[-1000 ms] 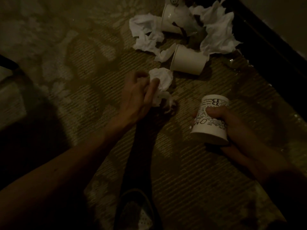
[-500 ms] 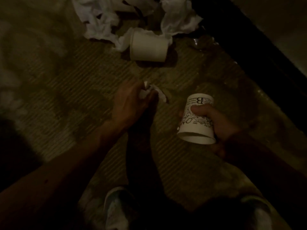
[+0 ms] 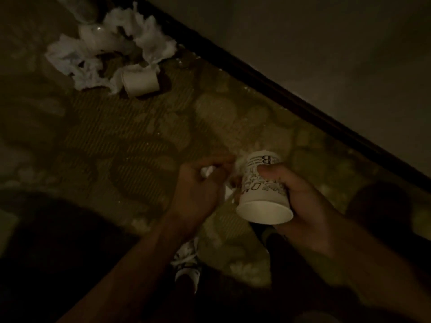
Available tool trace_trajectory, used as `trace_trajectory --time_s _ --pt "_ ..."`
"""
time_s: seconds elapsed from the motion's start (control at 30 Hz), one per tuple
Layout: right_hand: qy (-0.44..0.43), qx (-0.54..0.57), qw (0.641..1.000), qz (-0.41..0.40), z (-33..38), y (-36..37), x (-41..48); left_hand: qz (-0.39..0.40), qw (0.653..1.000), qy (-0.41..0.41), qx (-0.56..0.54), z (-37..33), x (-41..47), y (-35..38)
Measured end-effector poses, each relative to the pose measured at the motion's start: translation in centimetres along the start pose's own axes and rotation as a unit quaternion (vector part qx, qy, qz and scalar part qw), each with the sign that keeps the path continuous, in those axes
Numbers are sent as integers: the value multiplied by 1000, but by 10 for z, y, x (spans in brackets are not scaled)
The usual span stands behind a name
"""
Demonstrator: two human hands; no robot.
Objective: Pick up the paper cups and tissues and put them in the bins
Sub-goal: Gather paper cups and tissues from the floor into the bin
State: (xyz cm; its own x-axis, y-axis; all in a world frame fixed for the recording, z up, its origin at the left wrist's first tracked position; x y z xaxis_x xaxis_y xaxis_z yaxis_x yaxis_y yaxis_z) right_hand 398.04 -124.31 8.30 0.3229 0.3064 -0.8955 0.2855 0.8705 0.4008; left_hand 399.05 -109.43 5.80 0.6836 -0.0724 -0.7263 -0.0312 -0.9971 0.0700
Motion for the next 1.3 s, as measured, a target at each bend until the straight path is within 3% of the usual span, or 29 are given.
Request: trace_trajectory --time_s 0.2,0.43,0.63,0.8,0.97,1.03,1.1,1.2,1.3 --pt "-32 150 988 -14 -34 -10 -95 136 988 -35 66 -29 -84 53" --pt "-77 235 969 9 -70 -66 -190 287 923 -152 206 -17 -144 115" --pt "-159 310 935 72 -96 -156 -256 308 887 -126 321 8 -174 224" --pt "-179 410 894 -1 -129 -268 -317 276 880 -50 383 42 -206 352" --pt "-204 467 857 -74 -166 -378 -360 234 888 -61 391 93 -225 488" --pt "-206 489 842 -98 -181 -414 -367 242 882 -31 402 115 -223 544" --pt "-209 513 822 -127 -194 -447 -372 279 863 20 420 136 -218 597" --pt "-238 556 784 -137 -210 -487 -375 326 799 104 494 171 -207 655" --pt "-261 584 761 -106 -221 -511 -373 337 743 122 565 206 -187 685"
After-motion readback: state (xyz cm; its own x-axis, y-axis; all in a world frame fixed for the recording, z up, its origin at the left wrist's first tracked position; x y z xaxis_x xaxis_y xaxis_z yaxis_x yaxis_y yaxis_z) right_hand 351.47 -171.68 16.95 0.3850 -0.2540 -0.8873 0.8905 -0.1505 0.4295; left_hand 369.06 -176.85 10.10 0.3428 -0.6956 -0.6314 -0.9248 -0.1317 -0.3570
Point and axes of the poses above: each hand's wrist, its own x-axis towards the middle knuckle, its own y-axis out of the palm, z = x × y, the point moved 3 cm from there along x, towards the middle knuckle, and after that the axes turned 6 degrees about z, right-handed, at the moved point
